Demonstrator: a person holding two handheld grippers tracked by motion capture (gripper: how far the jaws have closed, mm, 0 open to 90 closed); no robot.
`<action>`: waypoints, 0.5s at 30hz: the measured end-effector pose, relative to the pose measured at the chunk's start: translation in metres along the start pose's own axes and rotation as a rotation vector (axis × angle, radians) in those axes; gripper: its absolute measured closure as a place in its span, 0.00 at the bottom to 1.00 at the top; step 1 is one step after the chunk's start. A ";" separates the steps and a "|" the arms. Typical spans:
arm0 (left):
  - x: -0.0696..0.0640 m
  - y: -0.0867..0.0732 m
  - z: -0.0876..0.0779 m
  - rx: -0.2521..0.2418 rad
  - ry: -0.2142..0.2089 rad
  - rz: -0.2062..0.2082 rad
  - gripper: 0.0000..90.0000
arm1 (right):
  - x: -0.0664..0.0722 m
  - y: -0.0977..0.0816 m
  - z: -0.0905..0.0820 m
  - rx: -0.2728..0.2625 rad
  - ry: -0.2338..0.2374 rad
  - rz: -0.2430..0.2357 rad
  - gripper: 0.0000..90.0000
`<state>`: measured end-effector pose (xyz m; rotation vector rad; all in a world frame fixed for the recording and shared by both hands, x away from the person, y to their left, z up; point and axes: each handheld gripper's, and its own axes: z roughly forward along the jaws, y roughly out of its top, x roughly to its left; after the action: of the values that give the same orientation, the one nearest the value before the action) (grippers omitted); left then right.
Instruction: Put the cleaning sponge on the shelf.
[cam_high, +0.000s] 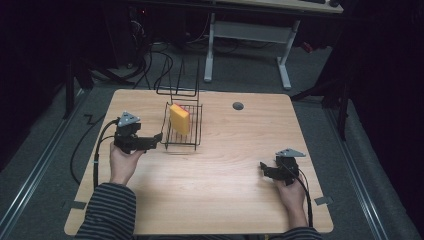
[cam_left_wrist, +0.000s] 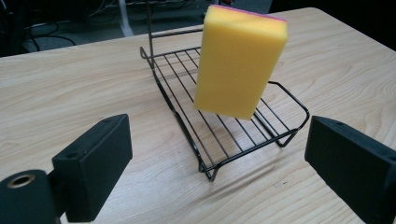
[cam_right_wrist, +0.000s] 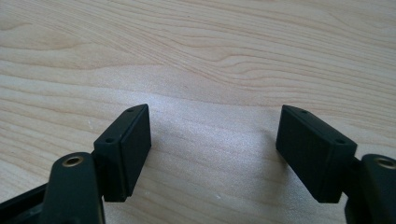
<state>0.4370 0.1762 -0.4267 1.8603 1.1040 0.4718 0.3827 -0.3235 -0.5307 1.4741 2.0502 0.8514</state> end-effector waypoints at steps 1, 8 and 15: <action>0.001 -0.001 -0.002 -0.003 0.002 -0.002 0.09 | 0.000 0.000 0.000 0.000 0.000 0.000 0.30; 0.007 -0.006 -0.013 -0.016 0.017 -0.022 0.10 | 0.000 0.000 0.000 0.000 0.000 0.000 0.30; 0.013 -0.013 -0.023 -0.026 0.035 -0.039 0.10 | 0.000 0.000 0.000 0.000 -0.001 -0.001 0.30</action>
<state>0.4217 0.2013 -0.4266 1.8111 1.1503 0.4962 0.3827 -0.3235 -0.5307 1.4736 2.0499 0.8505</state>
